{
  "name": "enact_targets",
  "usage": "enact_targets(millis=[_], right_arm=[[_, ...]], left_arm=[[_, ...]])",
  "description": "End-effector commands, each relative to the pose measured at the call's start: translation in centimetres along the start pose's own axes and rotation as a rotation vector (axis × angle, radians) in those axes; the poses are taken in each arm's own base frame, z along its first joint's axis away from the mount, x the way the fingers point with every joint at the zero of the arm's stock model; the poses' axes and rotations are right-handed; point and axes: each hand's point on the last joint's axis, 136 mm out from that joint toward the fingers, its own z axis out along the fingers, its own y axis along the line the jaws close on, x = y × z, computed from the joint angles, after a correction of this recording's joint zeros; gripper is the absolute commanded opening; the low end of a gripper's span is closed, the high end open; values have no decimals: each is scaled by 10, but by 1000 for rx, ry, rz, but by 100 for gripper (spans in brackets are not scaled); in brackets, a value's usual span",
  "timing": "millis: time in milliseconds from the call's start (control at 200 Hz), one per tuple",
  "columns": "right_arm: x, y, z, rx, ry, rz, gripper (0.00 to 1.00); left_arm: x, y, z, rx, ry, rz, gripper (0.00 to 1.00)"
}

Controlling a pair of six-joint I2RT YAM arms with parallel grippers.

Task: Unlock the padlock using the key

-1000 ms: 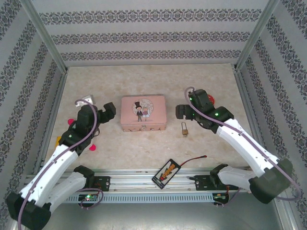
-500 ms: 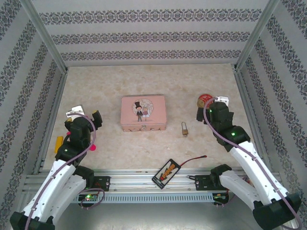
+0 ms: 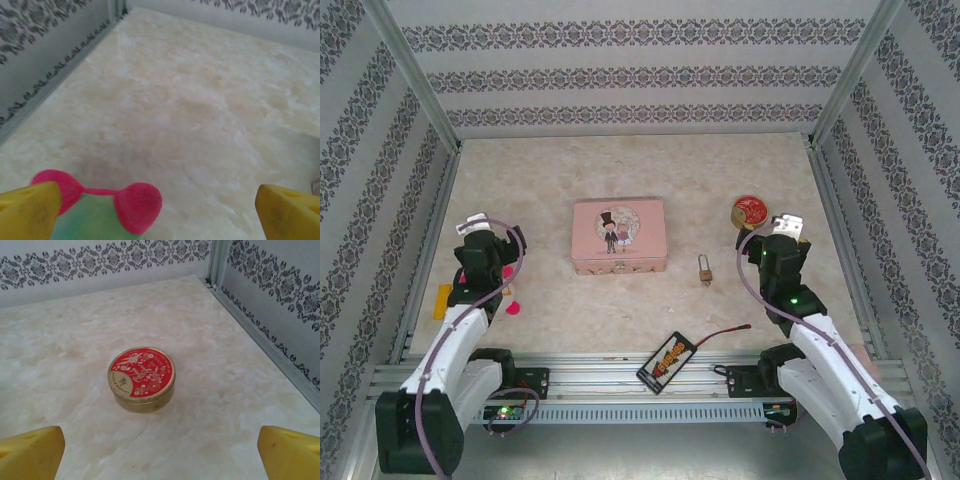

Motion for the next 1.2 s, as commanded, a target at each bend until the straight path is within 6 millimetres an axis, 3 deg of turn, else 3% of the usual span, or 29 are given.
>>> enact_targets(millis=[0,185,195,225,525,949,1094,1194], right_arm=[[-32,1,2,-21,-174,16,98],[-24,1,18,-21,-141,-21,98],[-13,0,20,-18,-120,-31,98],[-8,0,23,-21,-109,-39,98],[6,6,42,-35,-88,-40,98],[10,8,51,-38,-92,-81,98],[7,7,52,-35,-109,-87,98],[5,8,54,-51,-130,-92,98]], left_arm=[[-22,-15,8,78,-109,25,99],[-21,-23,19,117,-151,86,99],[-21,-24,20,121,-152,90,99],[-21,-26,21,131,-162,99,99],[-11,-41,46,205,-170,128,99],[12,-52,75,256,-161,121,99],[24,-64,79,327,-155,151,99],[30,-84,79,442,-121,208,99]])
